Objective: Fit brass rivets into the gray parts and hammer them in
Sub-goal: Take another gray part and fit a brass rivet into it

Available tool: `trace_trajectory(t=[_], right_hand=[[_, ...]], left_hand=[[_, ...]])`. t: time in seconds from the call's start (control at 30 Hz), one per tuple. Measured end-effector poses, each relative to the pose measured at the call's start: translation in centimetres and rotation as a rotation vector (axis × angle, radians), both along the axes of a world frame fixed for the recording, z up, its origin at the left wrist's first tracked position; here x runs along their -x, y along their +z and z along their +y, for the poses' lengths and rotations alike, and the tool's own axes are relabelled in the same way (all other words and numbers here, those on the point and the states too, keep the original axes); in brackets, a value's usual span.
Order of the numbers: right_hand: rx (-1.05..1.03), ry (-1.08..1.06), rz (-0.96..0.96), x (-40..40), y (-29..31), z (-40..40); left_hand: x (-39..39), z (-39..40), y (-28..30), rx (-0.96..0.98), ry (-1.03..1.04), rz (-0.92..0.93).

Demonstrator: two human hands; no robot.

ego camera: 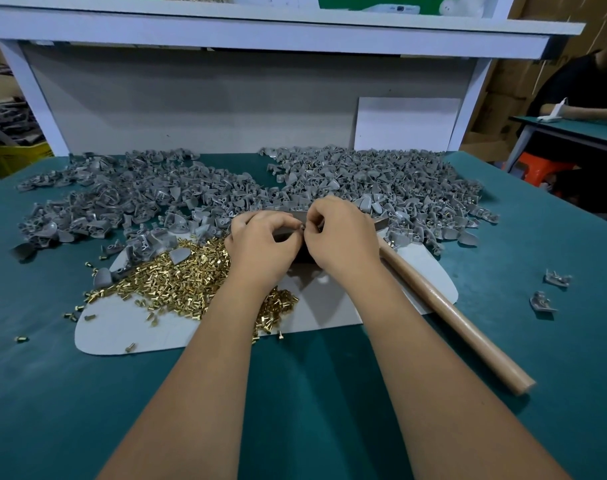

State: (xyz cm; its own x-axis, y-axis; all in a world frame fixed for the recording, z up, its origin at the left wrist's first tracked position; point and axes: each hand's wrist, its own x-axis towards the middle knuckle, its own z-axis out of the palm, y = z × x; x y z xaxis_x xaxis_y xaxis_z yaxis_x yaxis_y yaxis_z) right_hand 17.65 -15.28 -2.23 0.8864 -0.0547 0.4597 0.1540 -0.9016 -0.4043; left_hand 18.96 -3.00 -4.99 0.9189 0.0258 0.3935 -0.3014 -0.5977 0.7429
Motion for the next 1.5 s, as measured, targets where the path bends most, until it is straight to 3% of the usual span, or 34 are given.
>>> trace_trajectory(t=[0.4,0.57,0.67,0.97,1.5], right_hand=[[-0.195,0.09,-0.119,0.1,-2.2,-0.6],[-0.667,0.084,-0.077,0.1,-2.0,-0.8],[-0.794,0.097,-0.035,0.1,-1.9,-1.0],[-0.537,0.127,-0.059,-0.4,-2.1,-0.6],[-0.52,0.015,-0.006,-0.2,-1.6,0.2]], left_hand=[[0.1,-0.1,-0.1,-0.02,0.006,-0.003],[0.1,0.0,0.0,0.01,-0.018,0.014],[0.1,0.0,0.0,0.032,-0.02,0.018],[0.0,0.0,0.1,0.023,-0.026,0.028],[0.2,-0.1,0.1,0.0,0.0,0.015]])
